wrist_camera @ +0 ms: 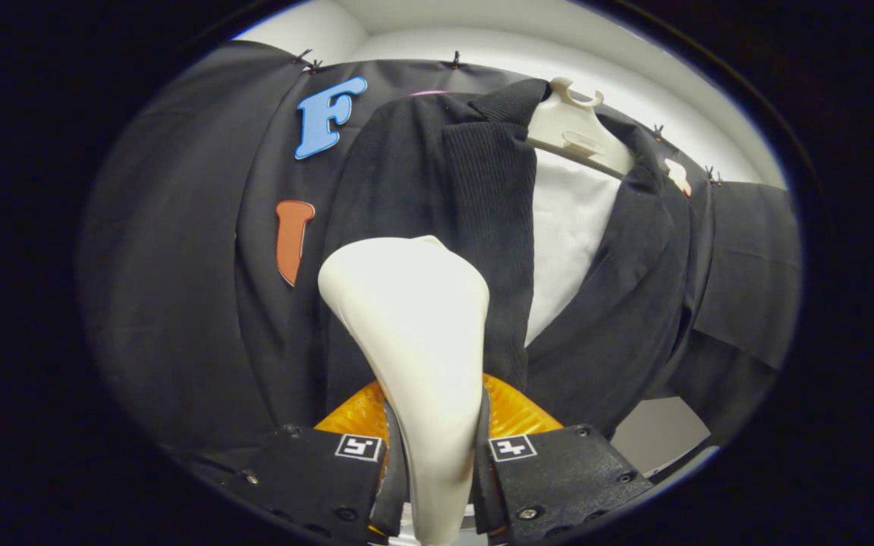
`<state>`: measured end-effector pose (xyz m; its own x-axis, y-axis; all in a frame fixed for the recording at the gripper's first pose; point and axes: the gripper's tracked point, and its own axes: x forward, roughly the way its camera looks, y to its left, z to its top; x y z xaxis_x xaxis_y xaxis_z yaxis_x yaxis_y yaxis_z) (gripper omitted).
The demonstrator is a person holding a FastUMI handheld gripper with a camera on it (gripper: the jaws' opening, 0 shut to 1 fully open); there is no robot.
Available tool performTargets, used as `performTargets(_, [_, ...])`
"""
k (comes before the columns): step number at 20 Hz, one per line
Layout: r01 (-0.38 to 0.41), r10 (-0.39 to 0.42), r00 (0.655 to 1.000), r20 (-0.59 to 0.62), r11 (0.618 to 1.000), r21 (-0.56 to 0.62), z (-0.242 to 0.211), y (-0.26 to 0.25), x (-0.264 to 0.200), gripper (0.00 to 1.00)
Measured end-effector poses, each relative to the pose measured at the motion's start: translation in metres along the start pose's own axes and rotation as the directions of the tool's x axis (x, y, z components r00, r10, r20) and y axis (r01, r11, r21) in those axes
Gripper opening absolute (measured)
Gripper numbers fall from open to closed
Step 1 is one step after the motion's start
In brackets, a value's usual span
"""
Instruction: Iron the clothes twice with a garment steamer, once on the left side and once on the right side.
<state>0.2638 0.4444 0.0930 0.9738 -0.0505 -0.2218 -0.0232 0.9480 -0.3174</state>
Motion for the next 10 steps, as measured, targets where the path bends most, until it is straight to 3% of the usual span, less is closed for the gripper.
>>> performTargets(10, [-0.018,0.018,0.996,-0.092,1.000,0.001,-0.055,0.006,0.003,0.38])
